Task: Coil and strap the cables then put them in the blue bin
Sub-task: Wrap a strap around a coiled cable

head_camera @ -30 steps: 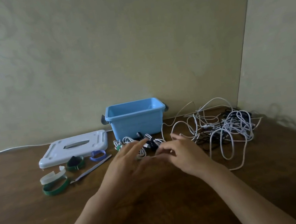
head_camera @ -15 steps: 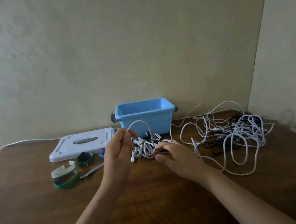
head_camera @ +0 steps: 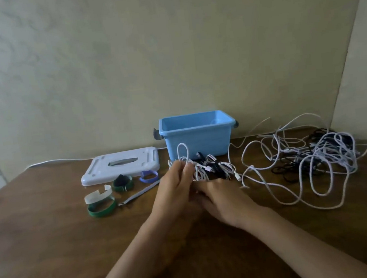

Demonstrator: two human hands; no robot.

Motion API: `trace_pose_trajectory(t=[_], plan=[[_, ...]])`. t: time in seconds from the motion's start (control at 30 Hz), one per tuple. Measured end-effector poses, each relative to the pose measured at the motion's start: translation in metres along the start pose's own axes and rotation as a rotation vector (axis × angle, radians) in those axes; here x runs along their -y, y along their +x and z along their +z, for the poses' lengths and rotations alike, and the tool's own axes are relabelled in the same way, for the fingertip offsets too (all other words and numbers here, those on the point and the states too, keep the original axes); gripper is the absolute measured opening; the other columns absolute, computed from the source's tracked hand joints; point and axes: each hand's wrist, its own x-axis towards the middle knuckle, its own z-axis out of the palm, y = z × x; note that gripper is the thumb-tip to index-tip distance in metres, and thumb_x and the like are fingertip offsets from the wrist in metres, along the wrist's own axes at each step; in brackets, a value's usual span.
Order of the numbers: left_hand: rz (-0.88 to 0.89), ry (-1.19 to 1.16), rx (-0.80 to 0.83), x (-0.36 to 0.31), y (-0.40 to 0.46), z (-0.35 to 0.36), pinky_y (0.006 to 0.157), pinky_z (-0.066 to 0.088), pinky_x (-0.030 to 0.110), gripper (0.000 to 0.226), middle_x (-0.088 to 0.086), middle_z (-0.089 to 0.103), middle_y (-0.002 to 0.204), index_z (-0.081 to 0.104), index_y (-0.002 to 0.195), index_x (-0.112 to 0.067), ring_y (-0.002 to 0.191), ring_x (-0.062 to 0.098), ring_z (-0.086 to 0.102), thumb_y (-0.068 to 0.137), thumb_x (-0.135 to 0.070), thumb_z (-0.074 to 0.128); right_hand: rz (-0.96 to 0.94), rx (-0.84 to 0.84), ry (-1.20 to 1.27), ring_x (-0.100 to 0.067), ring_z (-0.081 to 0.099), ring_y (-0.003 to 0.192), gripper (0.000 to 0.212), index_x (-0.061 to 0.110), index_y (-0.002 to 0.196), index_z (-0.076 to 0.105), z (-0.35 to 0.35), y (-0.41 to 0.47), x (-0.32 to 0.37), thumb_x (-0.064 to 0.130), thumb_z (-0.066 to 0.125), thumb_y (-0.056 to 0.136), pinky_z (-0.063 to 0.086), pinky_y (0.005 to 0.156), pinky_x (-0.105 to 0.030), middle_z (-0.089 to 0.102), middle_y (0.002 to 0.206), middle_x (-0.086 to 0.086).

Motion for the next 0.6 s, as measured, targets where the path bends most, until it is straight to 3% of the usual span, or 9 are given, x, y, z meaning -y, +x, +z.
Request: trace_pose_trajectory(t=[0.1, 0.17, 0.27, 0.33, 0.4, 0.5, 0.6], plan=[[0.000, -0.034, -0.054, -0.003, 0.000, -0.002, 0.059, 0.042, 0.022, 0.026, -0.004, 0.052, 0.069, 0.053, 0.083, -0.012, 0.061, 0.004, 0.049, 0.104, -0.024, 0.044, 0.027, 0.014, 0.035, -0.020, 0.066, 0.103, 0.027, 0.039, 0.129, 0.061, 0.002, -0.002, -0.006, 0.039, 0.048, 0.105, 0.050, 0.080, -0.034, 0.071, 0.117, 0.004], [-0.039, -0.147, -0.066, -0.007, 0.001, -0.005, 0.058, 0.040, 0.024, 0.026, -0.001, 0.049, 0.070, 0.052, 0.084, -0.010, 0.060, 0.007, 0.045, 0.105, -0.022, 0.042, 0.058, 0.075, 0.039, -0.017, 0.065, 0.107, 0.030, 0.042, 0.132, 0.059, 0.003, -0.003, -0.013, 0.042, 0.048, 0.104, 0.052, 0.088, -0.037, 0.070, 0.120, 0.008], [-0.089, -0.317, -0.074, -0.012, 0.003, -0.011, 0.063, 0.044, 0.025, 0.030, 0.003, 0.045, 0.068, 0.047, 0.081, -0.007, 0.063, 0.012, 0.048, 0.107, -0.021, 0.038, 0.141, 0.143, 0.040, -0.011, 0.064, 0.092, 0.023, 0.036, 0.109, 0.068, -0.004, -0.004, -0.026, 0.043, 0.046, 0.105, 0.049, 0.080, -0.034, 0.069, 0.098, 0.012], [-0.107, -0.489, -0.012, -0.013, 0.004, -0.015, 0.073, 0.051, 0.033, 0.030, 0.002, 0.039, 0.064, 0.043, 0.081, -0.010, 0.061, 0.016, 0.048, 0.108, -0.023, 0.036, 0.175, 0.115, 0.059, -0.009, 0.062, 0.083, 0.030, 0.033, 0.093, 0.066, -0.011, -0.005, -0.037, 0.047, 0.043, 0.105, 0.047, 0.075, -0.034, 0.067, 0.088, 0.012], [-0.137, -0.620, 0.084, -0.017, 0.000, -0.015, 0.065, 0.053, 0.036, 0.030, 0.001, 0.033, 0.063, 0.040, 0.081, -0.012, 0.054, 0.015, 0.039, 0.108, -0.022, 0.037, 0.188, 0.061, 0.075, -0.007, 0.062, 0.079, 0.038, 0.033, 0.086, 0.065, -0.014, -0.007, -0.045, 0.056, 0.040, 0.103, 0.047, 0.074, -0.035, 0.066, 0.082, 0.011], [-0.159, -0.555, 0.147, -0.021, -0.004, -0.012, 0.048, 0.035, 0.027, 0.028, 0.000, 0.034, 0.061, 0.043, 0.078, -0.013, 0.048, 0.012, 0.031, 0.105, -0.019, 0.046, 0.182, 0.029, 0.080, -0.004, 0.061, 0.076, 0.037, 0.032, 0.086, 0.067, -0.013, -0.007, -0.049, 0.060, 0.047, 0.099, 0.045, 0.071, -0.032, 0.066, 0.077, 0.011], [-0.142, -0.430, 0.175, -0.020, -0.004, -0.014, 0.044, 0.023, 0.027, 0.027, 0.000, 0.035, 0.056, 0.046, 0.078, -0.013, 0.045, 0.012, 0.028, 0.102, -0.024, 0.053, 0.204, -0.029, 0.026, 0.000, 0.059, 0.075, 0.025, 0.036, 0.082, 0.065, -0.017, -0.005, -0.049, 0.055, 0.057, 0.097, 0.046, 0.070, -0.029, 0.065, 0.079, 0.016]])
